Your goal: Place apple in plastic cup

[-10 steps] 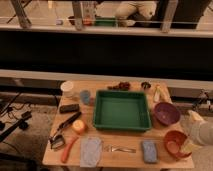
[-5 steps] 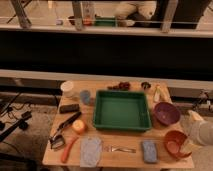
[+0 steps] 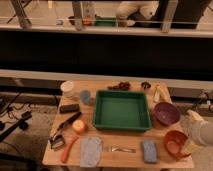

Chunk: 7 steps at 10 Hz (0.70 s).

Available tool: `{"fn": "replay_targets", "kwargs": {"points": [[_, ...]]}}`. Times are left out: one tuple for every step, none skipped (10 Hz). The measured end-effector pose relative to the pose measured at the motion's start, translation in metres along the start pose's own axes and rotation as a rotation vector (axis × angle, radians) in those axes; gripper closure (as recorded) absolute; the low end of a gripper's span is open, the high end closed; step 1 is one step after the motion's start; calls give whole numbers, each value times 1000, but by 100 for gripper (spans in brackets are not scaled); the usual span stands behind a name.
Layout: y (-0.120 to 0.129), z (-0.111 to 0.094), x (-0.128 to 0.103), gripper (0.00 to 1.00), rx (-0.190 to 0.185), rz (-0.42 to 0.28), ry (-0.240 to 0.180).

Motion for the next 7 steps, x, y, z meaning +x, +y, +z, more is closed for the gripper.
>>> {"fn": "replay_targets", "kwargs": {"points": [[0,0,0,0,0,0,0],[-1,1,-2,0,-1,-3,-2],[-1,1,-2,0,-1,-4,-3],[-1,0,-2,0,0,-3,-3],[-1,1,-2,0,0,-3,-3],[-1,1,-2,0,0,-4,-3],[-1,1,-2,0,0,-4,-3]]}}
